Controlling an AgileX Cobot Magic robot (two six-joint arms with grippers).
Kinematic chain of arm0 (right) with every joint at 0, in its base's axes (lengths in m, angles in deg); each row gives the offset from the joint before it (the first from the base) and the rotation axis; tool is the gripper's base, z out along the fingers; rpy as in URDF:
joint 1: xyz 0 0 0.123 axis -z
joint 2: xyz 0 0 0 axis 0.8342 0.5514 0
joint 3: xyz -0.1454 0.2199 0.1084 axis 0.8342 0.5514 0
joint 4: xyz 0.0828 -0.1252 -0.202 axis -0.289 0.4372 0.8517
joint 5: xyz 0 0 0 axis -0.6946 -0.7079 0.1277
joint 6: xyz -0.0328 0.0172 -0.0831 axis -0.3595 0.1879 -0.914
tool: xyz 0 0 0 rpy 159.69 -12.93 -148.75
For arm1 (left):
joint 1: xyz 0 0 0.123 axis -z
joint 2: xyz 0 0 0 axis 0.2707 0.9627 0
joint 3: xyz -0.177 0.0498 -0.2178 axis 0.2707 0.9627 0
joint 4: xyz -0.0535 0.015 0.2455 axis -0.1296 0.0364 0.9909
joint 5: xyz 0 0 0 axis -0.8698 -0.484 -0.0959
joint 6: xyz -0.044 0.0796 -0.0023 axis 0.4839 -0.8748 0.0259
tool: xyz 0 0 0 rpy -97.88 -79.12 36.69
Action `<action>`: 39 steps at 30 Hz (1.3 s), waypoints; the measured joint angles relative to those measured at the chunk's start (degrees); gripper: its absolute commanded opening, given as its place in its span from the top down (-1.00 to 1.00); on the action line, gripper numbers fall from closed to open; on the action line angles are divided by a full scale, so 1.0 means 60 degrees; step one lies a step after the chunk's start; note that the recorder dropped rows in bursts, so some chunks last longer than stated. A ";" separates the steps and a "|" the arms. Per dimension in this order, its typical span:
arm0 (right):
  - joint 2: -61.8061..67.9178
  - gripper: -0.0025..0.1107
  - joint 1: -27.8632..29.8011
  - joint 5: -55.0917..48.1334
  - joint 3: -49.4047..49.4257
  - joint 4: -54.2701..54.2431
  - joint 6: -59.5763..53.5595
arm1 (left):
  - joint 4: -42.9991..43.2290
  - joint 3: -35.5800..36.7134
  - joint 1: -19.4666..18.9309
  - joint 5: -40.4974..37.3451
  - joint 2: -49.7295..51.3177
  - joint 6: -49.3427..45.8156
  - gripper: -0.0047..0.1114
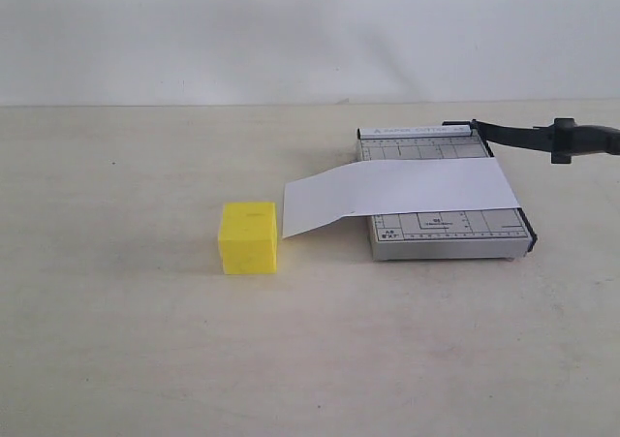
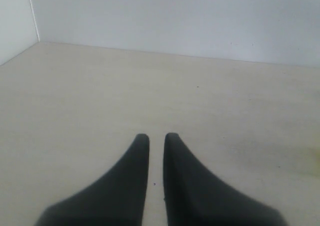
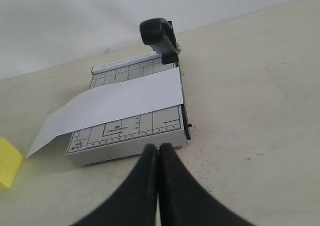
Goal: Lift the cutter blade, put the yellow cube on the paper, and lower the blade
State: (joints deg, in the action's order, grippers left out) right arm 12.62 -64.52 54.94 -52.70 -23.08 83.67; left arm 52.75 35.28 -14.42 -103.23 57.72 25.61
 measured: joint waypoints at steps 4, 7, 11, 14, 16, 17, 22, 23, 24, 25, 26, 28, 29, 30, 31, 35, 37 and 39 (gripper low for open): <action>0.0000 0.96 0.0000 0.0269 0.0170 -0.0046 0.0144 | 0.0000 0.0000 0.0000 0.0000 0.0000 0.0000 0.73; 0.0000 0.96 0.0000 0.0380 0.0182 -0.0105 0.0180 | 0.0000 0.0000 0.0000 0.0000 0.0000 0.0000 0.73; 0.0000 0.96 0.0000 0.0417 0.0182 -0.0146 0.0205 | 0.0000 0.0000 0.0000 0.0000 0.0000 0.0000 0.73; 0.0000 0.96 0.0000 0.0417 0.0182 -0.0146 0.0205 | 0.0000 0.0000 0.0000 0.0000 0.0000 0.0000 0.73; 0.0000 0.96 0.0000 0.0417 0.0182 -0.0146 0.0205 | 0.0451 0.0000 0.0000 0.0000 0.0000 -0.0137 0.73; 0.0000 0.96 0.0000 0.0417 0.0182 -0.0146 0.0205 | 0.0758 0.0000 0.0000 0.0026 0.0000 -0.0186 0.73; 0.0000 0.96 0.0000 0.0417 0.0182 -0.0146 0.0222 | 0.1259 0.0000 0.0000 0.0731 0.0000 -0.0284 0.73; 0.0000 0.96 0.0000 0.0417 0.0182 -0.0146 0.0222 | 0.1115 0.0000 0.0000 0.0953 0.0000 -0.0284 0.73; 0.0000 0.96 0.0000 0.0434 0.0182 -0.0146 0.0222 | 0.0903 0.0000 0.0000 0.1248 0.0000 -0.0251 0.73; 0.0000 0.96 0.0000 0.0431 0.0182 -0.0146 0.0222 | 0.0671 0.0000 0.0000 0.1529 0.0000 -0.0178 0.73; 0.0000 0.96 0.0000 0.0431 0.0182 -0.0146 0.0222 | 0.0508 0.0000 0.0000 0.1739 0.0000 -0.0122 0.73; 0.0000 0.96 0.0000 0.0431 0.0182 -0.0146 0.0222 | 0.0214 0.0000 0.0000 0.2178 0.0000 0.0098 0.73; 0.0000 0.96 0.0000 0.0431 0.0182 -0.0146 0.0222 | 0.0090 0.0000 0.0000 0.2351 0.0000 0.0205 0.73; 0.0000 0.96 0.0000 0.0437 0.0182 -0.0146 0.0222 | 0.0024 0.0000 0.0000 0.2488 0.0000 0.0365 0.73; 0.0000 0.96 0.0000 0.0437 0.0182 -0.0146 0.0222 | 0.0002 0.0000 0.0000 0.2627 0.0000 0.0456 0.73; 0.0000 0.96 0.0000 0.0453 0.0182 -0.0146 0.0222 | -0.0076 0.0000 0.0000 0.3183 0.0000 0.0724 0.73; 0.0000 0.96 0.0000 0.0453 0.0182 -0.0146 0.0222 | -0.0076 0.0000 0.0000 0.3592 0.0000 0.0912 0.73; 0.0000 0.96 0.0000 0.0453 0.0182 -0.0146 0.0222 | -0.0093 0.0000 0.0000 0.4084 0.0000 0.1532 0.73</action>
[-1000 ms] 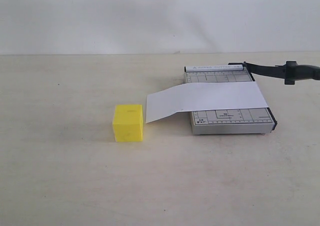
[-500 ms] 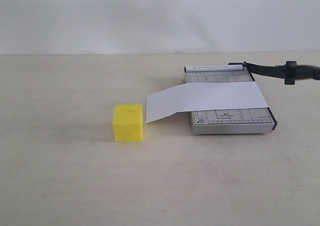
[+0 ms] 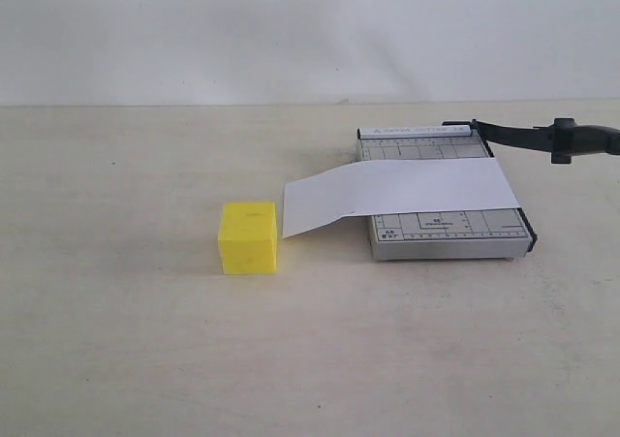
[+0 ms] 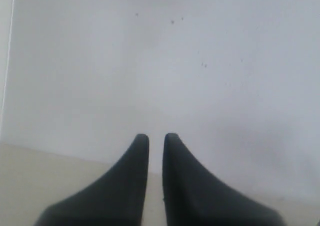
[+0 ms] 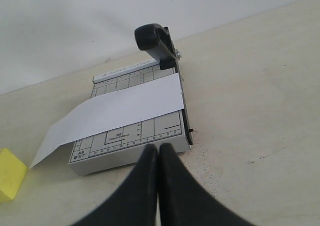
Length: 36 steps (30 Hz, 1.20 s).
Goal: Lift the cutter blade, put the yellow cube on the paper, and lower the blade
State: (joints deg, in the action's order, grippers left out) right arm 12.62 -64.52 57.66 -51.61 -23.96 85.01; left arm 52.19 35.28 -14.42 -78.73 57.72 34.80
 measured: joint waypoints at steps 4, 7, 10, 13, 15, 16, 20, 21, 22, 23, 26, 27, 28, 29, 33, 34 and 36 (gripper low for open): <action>0.0000 0.96 0.0000 0.0000 0.0000 0.0000 0.0000 | -0.0020 0.0000 0.0000 0.0684 0.0000 0.1851 0.73; 0.0000 0.96 0.0000 0.0000 0.0000 0.0000 0.0000 | -0.0020 0.0000 0.0000 0.0783 0.0000 0.3031 0.73; 0.0000 0.96 0.0000 0.0000 0.0000 0.0000 0.0000 | 0.0239 0.0000 0.0000 0.0765 0.0000 0.4051 0.73; 0.0000 0.96 0.0000 0.0000 0.0000 0.0000 0.0000 | 0.1528 0.0000 0.0000 0.0674 0.0000 0.5442 0.73; 0.0000 0.96 0.0000 0.0000 0.0000 0.0000 0.0000 | 0.2988 0.0000 0.0000 0.0840 0.0073 0.6756 0.73; 0.0000 0.96 0.0000 0.0000 0.0000 0.0000 0.0000 | 0.3945 0.0000 0.0000 0.1117 0.0237 0.7496 0.73; 0.0000 0.96 0.0000 0.0000 0.0000 0.0000 0.0000 | 0.7247 0.0000 0.0000 0.2771 0.1664 0.9974 0.84; 0.0000 0.96 0.0000 0.0000 0.0000 0.0000 0.0000 | 0.7956 -0.0056 0.0000 0.3200 0.2194 1.0351 0.84; 0.0000 0.96 0.0000 0.0000 0.0000 0.0000 0.0000 | 0.8509 -0.0158 0.0000 0.3578 0.2761 1.0518 0.84; 0.0000 0.96 0.0000 0.0004 0.0000 0.0000 0.0000 | 0.8895 -0.0295 0.0000 0.3916 0.3227 1.0519 0.84; 0.0000 0.96 0.0000 0.0004 0.0000 0.0000 0.0000 | 0.9357 -0.1106 0.0000 0.4673 0.4913 0.9992 0.84; 0.0000 0.96 0.0000 0.0004 0.0000 0.0000 0.0000 | 0.9450 -0.1452 0.0000 0.4927 0.5537 0.9761 0.84; 0.0000 0.96 0.0000 0.0004 0.0000 0.0000 0.0000 | 0.9515 -0.1806 0.0000 0.5180 0.6172 0.9529 0.84; 0.0000 0.96 0.0000 0.0004 0.0000 0.0000 0.0000 | 0.9588 -0.2101 0.0000 0.5398 0.6691 0.9360 0.84; 0.0000 0.96 0.0000 0.0022 0.0000 0.0000 0.0000 | 0.9847 -0.3440 0.0136 0.6233 0.9371 0.8765 0.84; 0.0000 0.96 0.0000 0.0041 0.0000 -0.0024 0.0000 | 0.9847 -0.3768 0.0279 0.6288 1.0065 0.8546 0.84; 0.0000 0.96 0.0000 0.0041 0.0000 -0.0024 0.0000 | 0.9847 -0.4387 0.0666 0.6237 1.1261 0.8034 0.84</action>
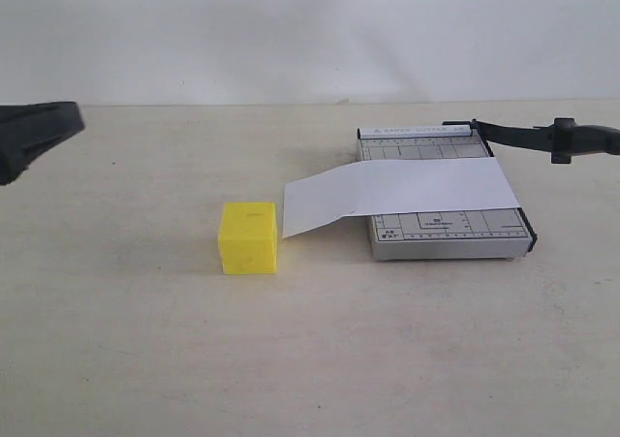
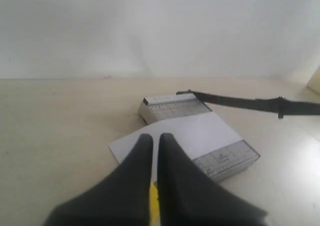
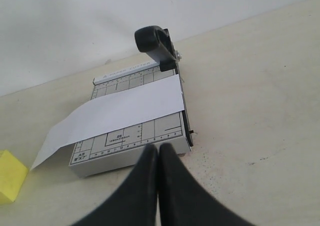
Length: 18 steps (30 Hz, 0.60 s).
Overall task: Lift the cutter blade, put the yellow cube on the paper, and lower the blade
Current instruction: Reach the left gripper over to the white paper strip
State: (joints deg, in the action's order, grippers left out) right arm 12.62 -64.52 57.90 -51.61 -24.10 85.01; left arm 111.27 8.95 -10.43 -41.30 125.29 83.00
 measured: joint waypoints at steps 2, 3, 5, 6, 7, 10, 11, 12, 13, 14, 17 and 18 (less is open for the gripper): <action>0.0000 0.96 0.0000 0.0020 0.0000 0.0000 0.0000 | -0.0122 -0.0549 0.0532 -0.0117 0.1070 -0.0558 0.84; 0.0000 0.96 0.0000 0.0020 0.0000 0.0000 0.0000 | -0.0250 -0.0849 0.0862 -0.0190 0.1623 -0.0899 0.84; 0.0000 0.96 0.0000 0.0020 0.0000 0.0000 0.0000 | -0.0586 -0.1458 0.1554 -0.0256 0.2625 -0.1531 0.84; 0.0000 0.96 0.0000 0.0039 0.0000 0.0000 0.0000 | -0.0770 -0.1710 0.1915 -0.0317 0.3090 -0.1726 0.84; 0.0000 0.96 0.0000 0.0039 0.0000 0.0000 0.0000 | -0.0940 -0.2039 0.2275 -0.0428 0.3528 -0.1915 0.84; 0.0000 0.96 0.0000 0.0039 0.0000 0.0000 0.0000 | -0.1255 -0.3135 0.3240 -0.0984 0.4666 -0.2277 0.84; 0.0000 0.96 0.0000 0.0039 0.0000 0.0000 0.0000 | -0.1282 -0.3536 0.3551 -0.1216 0.5048 -0.2348 0.84; 0.0000 0.96 0.0000 0.0039 0.0000 0.0000 0.0000 | -0.1323 -0.3865 0.3788 -0.1395 0.5344 -0.2400 0.84; 0.0000 0.96 0.0000 0.0058 0.0000 0.0000 0.0000 | -0.1320 -0.4272 0.4060 -0.1568 0.5702 -0.2418 0.84; 0.0000 0.96 0.0000 0.0060 0.0000 0.0000 0.0000 | -0.1359 -0.4982 0.4518 -0.1803 0.6373 -0.2480 0.84; 0.0000 0.96 0.0000 0.0073 0.0000 0.0000 0.0000 | -0.1383 -0.6371 0.5123 -0.2085 0.7491 -0.2497 0.84; 0.0000 0.96 0.0000 0.0073 0.0000 0.0000 0.0000 | -0.1383 -0.6917 0.5290 -0.2461 0.7868 -0.2497 0.84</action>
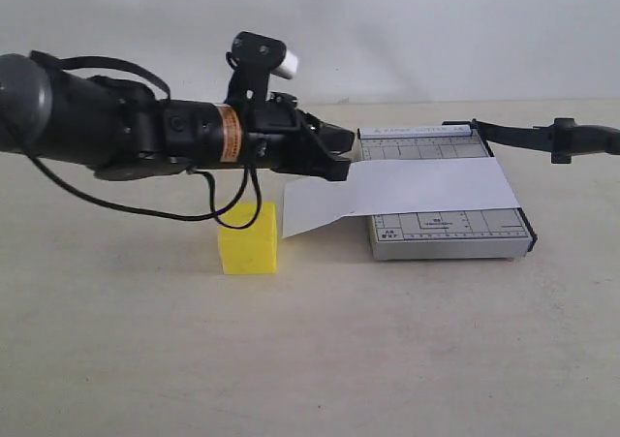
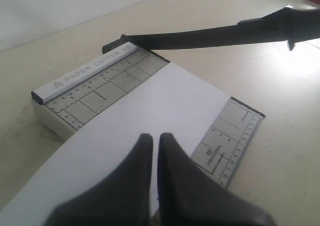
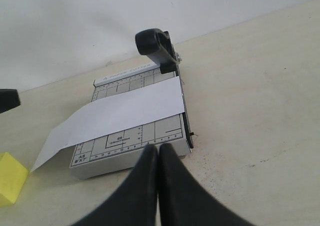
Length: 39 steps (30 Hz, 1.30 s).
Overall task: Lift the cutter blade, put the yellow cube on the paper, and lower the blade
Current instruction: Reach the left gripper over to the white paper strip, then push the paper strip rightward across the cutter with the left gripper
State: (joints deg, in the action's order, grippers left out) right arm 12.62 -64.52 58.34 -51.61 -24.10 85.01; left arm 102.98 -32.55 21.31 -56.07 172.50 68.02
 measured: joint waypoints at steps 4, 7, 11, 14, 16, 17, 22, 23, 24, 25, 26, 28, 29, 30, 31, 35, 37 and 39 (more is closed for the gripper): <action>0.0000 0.96 0.0000 0.0000 0.0000 0.0000 0.0000 | 0.0534 -0.1303 0.0440 -0.0727 0.1089 -0.0018 0.84; 0.0000 0.96 0.0000 0.0000 0.0000 0.0000 0.0000 | 0.0961 -0.1907 0.0713 -0.0963 0.1604 -0.0035 0.84; 0.0000 0.96 0.0000 0.0000 0.0000 0.0000 0.0000 | 0.1063 -0.2364 0.0893 -0.0978 0.2048 -0.0035 0.84; 0.0000 0.96 0.0000 0.0000 0.0000 0.0000 0.0000 | 0.1063 -0.2517 0.0912 -0.1188 0.2181 -0.0080 0.84; 0.0000 0.96 0.0000 0.0000 0.0000 0.0000 0.0000 | 0.1063 -0.2552 0.0919 -0.1465 0.2240 -0.0193 0.84; 0.0000 0.96 0.0000 0.0000 0.0000 0.0000 0.0000 | 0.1063 -0.2557 0.0935 -0.1597 0.2287 -0.0240 0.84; 0.0000 0.96 0.0000 0.0000 0.0000 0.0000 0.0000 | 0.1063 -0.2621 0.0935 -0.1918 0.2557 -0.0416 0.84; 0.0000 0.96 0.0000 0.0000 0.0000 0.0000 0.0000 | 0.1063 -0.2638 0.0935 -0.1941 0.2617 -0.0434 0.84; 0.0000 0.96 0.0000 0.0000 0.0000 0.0000 0.0000 | 0.1063 -0.2719 0.0935 -0.1938 0.2685 -0.0434 0.84; 0.0000 0.96 0.0000 0.0000 0.0000 0.0000 0.0000 | 0.1063 -0.2768 0.0935 -0.1946 0.2752 -0.0457 0.84; 0.0000 0.96 0.0000 0.0000 0.0000 0.0000 0.0000 | 0.1063 -0.2844 0.0935 -0.1963 0.2799 -0.0457 0.84; 0.0000 0.96 0.0000 0.0000 0.0000 0.0000 0.0000 | 0.1042 -0.2963 0.0935 -0.1963 0.2838 -0.0470 0.84; 0.0000 0.96 0.0000 0.0000 0.0000 0.0000 0.0000 | 0.0996 -0.3011 0.0935 -0.1970 0.2856 -0.0470 0.84; 0.0000 0.96 0.0000 0.0000 0.0000 0.0000 0.0000 | 0.0988 -0.3054 0.0935 -0.1970 0.2856 -0.0470 0.84; 0.0000 0.96 0.0000 0.0000 0.0000 0.0000 0.0024 | 0.0965 -0.3097 0.0935 -0.1970 0.2856 -0.0470 0.84; 0.0000 0.96 0.0000 0.0000 0.0000 0.0000 0.0072 | 0.0909 -0.3182 0.0935 -0.1945 0.2963 -0.0479 0.84; 0.0000 0.96 0.0000 0.0000 0.0000 0.0000 0.0072 | 0.0882 -0.3182 0.0942 -0.1945 0.3074 -0.0479 0.84; 0.0000 0.96 0.0000 0.0000 0.0000 0.0000 0.0072 | 0.0882 -0.3182 0.0958 -0.1945 0.3118 -0.0479 0.84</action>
State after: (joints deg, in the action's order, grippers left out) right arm 12.62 -64.52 58.34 -51.61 -24.10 85.44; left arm 108.27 -51.64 27.06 -67.74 191.21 65.14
